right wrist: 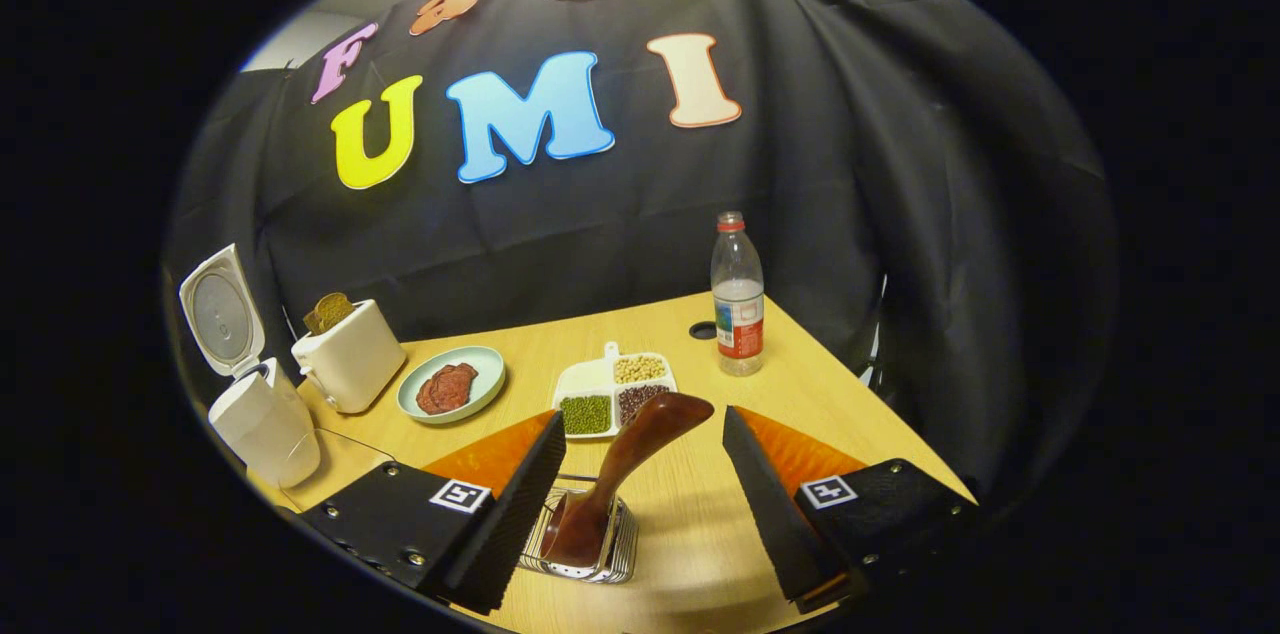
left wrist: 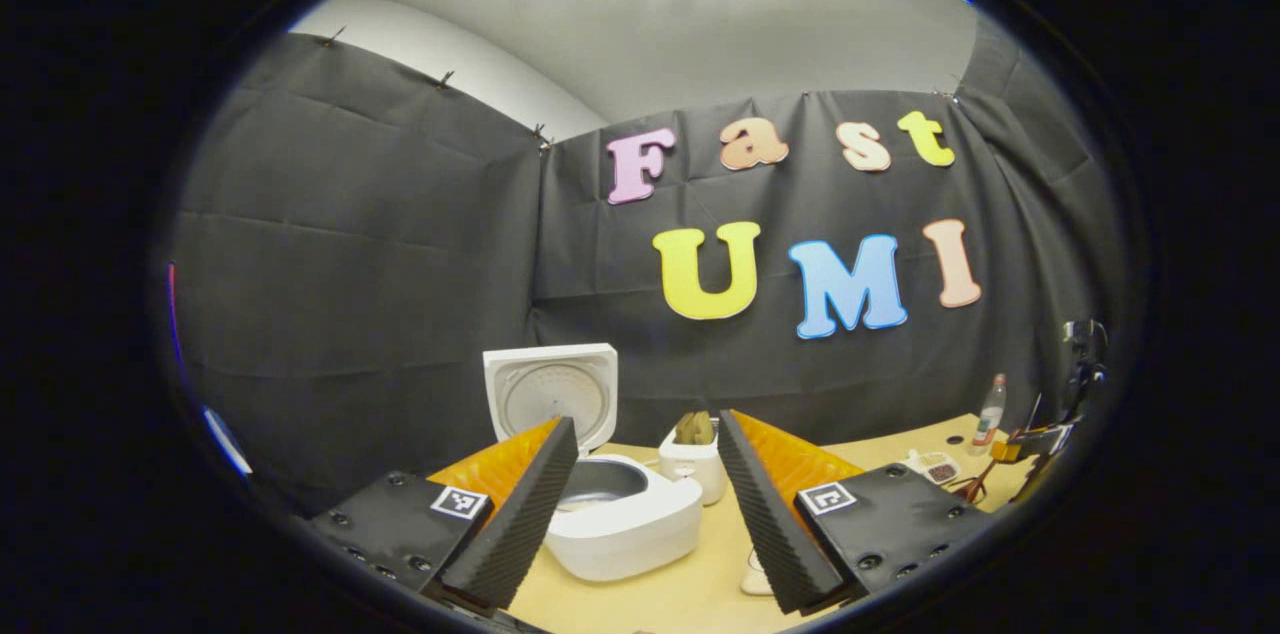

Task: Close the left gripper, press the button to open the rice cooker; take a wooden spoon from the chopstick holder with the right hand, scoop a spoonful of rice and pour it into the rice cooker, then put the wooden spoon back into the chopstick holder.

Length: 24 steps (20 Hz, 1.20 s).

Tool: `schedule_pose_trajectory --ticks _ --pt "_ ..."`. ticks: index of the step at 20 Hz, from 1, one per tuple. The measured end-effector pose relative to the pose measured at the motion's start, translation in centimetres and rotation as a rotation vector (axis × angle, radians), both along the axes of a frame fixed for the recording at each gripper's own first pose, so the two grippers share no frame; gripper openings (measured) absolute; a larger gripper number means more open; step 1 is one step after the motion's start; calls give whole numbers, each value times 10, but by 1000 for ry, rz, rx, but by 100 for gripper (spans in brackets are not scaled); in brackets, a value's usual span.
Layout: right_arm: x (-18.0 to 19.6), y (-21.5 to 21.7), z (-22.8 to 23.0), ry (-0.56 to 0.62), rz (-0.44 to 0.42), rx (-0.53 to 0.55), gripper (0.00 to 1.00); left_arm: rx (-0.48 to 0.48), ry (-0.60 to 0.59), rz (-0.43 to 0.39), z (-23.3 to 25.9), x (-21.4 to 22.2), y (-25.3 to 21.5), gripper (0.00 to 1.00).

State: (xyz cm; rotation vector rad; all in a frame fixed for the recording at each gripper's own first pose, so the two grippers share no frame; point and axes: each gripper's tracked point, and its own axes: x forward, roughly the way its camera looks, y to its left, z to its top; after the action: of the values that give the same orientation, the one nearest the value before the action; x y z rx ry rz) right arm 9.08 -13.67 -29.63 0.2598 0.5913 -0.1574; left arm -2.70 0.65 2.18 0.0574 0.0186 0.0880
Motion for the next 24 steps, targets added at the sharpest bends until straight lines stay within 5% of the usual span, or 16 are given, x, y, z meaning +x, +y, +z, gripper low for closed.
schedule_pose_trajectory --ticks 6,7,10,12,13,18,24 --pt "6 12 -30 81 -13 123 74 20 23 27 -5 -17 -2 99" --pt "9 14 -30 85 -5 139 56 17 26 32 -5 -19 -1 97" --pt "8 26 -29 88 29 166 30 2 41 45 -11 -26 -1 95" --pt "10 32 -34 96 57 174 28 -5 48 52 -14 -28 -2 95" --pt "7 33 -23 84 71 190 14 -7 49 55 -14 -30 -2 95" --pt "4 43 -3 38 153 111 8 -26 62 54 -25 -33 -4 95" --pt "7 43 65 -71 104 18 8 -72 43 -37 -29 -8 5 95"
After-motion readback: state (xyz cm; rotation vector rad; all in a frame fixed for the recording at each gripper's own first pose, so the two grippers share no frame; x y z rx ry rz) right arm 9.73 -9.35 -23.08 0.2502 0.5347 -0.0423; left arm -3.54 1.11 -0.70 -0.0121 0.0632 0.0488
